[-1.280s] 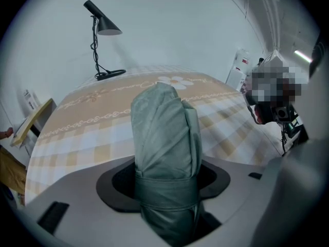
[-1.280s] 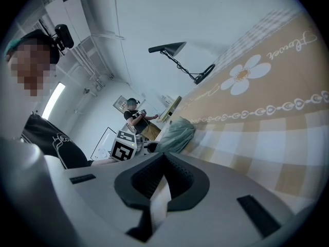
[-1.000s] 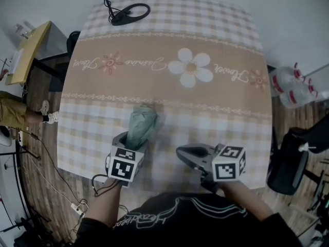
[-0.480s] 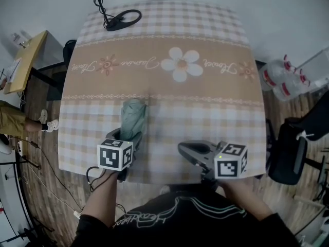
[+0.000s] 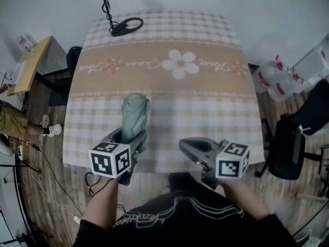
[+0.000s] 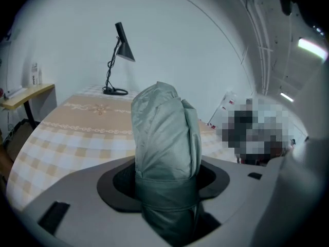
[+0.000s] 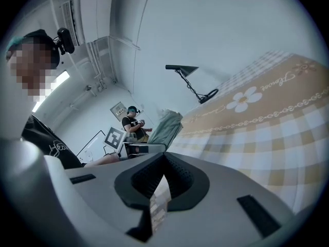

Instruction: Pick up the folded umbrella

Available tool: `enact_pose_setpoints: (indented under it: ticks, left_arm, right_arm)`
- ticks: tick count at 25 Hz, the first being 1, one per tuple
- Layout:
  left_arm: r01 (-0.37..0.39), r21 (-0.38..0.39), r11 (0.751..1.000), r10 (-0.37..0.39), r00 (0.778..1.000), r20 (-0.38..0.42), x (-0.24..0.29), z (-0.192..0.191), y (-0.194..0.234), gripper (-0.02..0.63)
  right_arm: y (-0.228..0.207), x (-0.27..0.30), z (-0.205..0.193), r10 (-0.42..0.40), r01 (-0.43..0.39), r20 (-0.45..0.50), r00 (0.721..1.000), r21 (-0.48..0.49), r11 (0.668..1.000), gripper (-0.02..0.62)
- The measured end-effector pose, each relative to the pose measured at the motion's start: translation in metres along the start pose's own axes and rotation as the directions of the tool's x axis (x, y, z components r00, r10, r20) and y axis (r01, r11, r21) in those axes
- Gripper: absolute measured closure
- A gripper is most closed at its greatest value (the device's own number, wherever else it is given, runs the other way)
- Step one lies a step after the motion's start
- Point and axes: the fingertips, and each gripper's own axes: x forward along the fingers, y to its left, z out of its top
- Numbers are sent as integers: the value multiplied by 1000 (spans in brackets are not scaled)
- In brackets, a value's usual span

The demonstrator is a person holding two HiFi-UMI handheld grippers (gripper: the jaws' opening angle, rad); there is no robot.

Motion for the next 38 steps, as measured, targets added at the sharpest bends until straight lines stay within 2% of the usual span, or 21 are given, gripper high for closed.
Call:
enact_pose_setpoints:
  ticks: [6, 14, 18, 25, 28, 32, 38]
  left_arm:
    - [56, 44, 997, -60, 992, 110, -61, 5, -38, 351]
    - [133, 95, 986, -151, 966, 210, -139, -3, -83, 351]
    - [188, 120, 975, -213, 942, 259, -176, -8, -102, 351]
    - [223, 206, 953, -285, 890, 355, -236, -10, -133, 351]
    - [232, 237, 943, -309, 873, 377, -253, -10, -139, 351]
    - [243, 254, 936, -329, 860, 390, -262, -15, -147, 351]
    - [252, 269, 930, -344, 854, 390, -262, -17, -154, 351]
  right_arm:
    - [48, -16, -2, -10, 15, 62, 998, -70, 997, 583]
    - [116, -41, 2, -19, 48, 158, 987, -181, 982, 584]
    - [151, -48, 4, -4, 52, 196, 981, -243, 969, 583]
    - [209, -66, 1, 43, 43, 252, 967, -326, 945, 584]
    - [226, -68, 2, 58, 39, 264, 963, -348, 937, 584]
    - [242, -70, 0, 65, 43, 270, 961, -374, 926, 584]
    - [252, -77, -1, 95, 26, 284, 954, -395, 918, 584]
